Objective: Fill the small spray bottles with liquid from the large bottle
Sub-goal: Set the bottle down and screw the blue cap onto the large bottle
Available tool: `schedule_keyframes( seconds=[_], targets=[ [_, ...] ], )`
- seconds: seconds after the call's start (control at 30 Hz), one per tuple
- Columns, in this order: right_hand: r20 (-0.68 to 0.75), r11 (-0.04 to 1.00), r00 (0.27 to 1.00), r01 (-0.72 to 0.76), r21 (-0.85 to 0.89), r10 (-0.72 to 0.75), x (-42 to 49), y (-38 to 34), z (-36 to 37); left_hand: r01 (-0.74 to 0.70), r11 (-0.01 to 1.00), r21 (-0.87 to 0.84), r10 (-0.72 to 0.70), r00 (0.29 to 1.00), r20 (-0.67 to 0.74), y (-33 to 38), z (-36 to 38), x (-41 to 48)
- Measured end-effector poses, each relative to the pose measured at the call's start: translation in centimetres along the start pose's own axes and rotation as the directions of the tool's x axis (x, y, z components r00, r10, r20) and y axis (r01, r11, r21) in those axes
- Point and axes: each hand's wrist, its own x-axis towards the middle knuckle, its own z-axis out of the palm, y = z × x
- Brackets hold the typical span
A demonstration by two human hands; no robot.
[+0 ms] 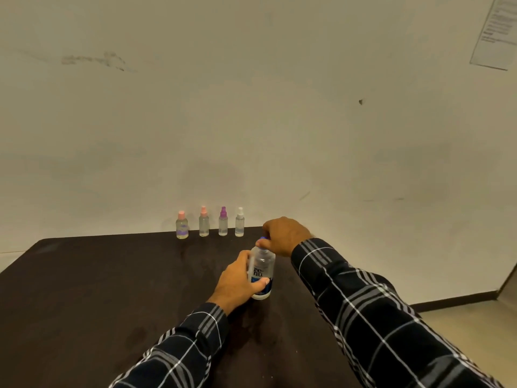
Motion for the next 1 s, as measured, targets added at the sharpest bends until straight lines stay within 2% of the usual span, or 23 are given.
schedule_keyframes(
  seconds=[0.13, 0.2, 0.27, 0.33, 0.43, 0.57, 0.63, 0.73, 0.8, 0.9, 1.0],
  targets=[
    [-0.077, 0.988, 0.993, -0.104, -0.117, 0.095, -0.5, 0.1, 0.8, -0.006, 1.000, -0.018, 0.006, 1.000, -0.002, 0.0, 0.2, 0.0],
    [-0.055, 0.995, 0.995, -0.083, 0.049, 0.085, -0.3, 0.9, 0.6, -0.001, 1.000, -0.030, 0.002, 1.000, 0.005, -0.1, 0.0, 0.1],
    [0.048, 0.957, 0.998, 0.024, 0.289, -0.040, -0.2, 1.7, 0.3, 0.004, 0.999, -0.043, -0.004, 1.000, 0.005, -0.2, 0.0, 0.1],
    [0.067, 0.898, 0.991, 0.073, 0.434, -0.113, -0.4, 2.0, 0.7, 0.008, 0.999, -0.037, -0.008, 1.000, 0.003, -0.3, 0.0, 0.2],
    [-0.049, 0.849, 0.999, 0.043, 0.526, -0.020, -0.3, 2.2, 2.6, 0.015, 1.000, -0.022, -0.015, 1.000, -0.008, -0.3, 0.2, 0.2],
    [-0.135, 0.778, 0.981, -0.023, 0.628, 0.138, -0.2, 1.9, 4.7, 0.018, 1.000, -0.005, -0.018, 1.000, -0.009, -0.1, 0.3, 0.2],
    [-0.088, 0.741, 0.992, -0.008, 0.672, 0.090, -0.3, 1.9, 4.8, 0.026, 1.000, -0.010, -0.026, 1.000, -0.002, -0.1, 0.2, 0.1],
    [0.036, 0.666, 0.996, 0.024, 0.745, -0.075, -0.6, 2.8, 4.5, 0.033, 0.999, -0.017, -0.033, 0.999, -0.001, -0.1, 0.2, 0.1],
    [0.047, 0.624, 0.990, 0.047, 0.780, -0.132, -0.8, 3.6, 4.7, 0.030, 0.999, -0.010, -0.030, 1.000, -0.002, -0.1, 0.3, 0.1],
    [-0.010, 0.609, 0.999, 0.029, 0.792, -0.034, -0.6, 3.6, 5.4, 0.040, 0.999, -0.007, -0.040, 0.999, 0.013, -0.1, 0.2, 0.3],
    [-0.081, 0.661, 0.990, -0.018, 0.751, 0.118, -0.1, 2.5, 5.6, 0.045, 0.999, -0.015, -0.045, 0.999, 0.012, -0.1, 0.2, 0.3]
  ],
)
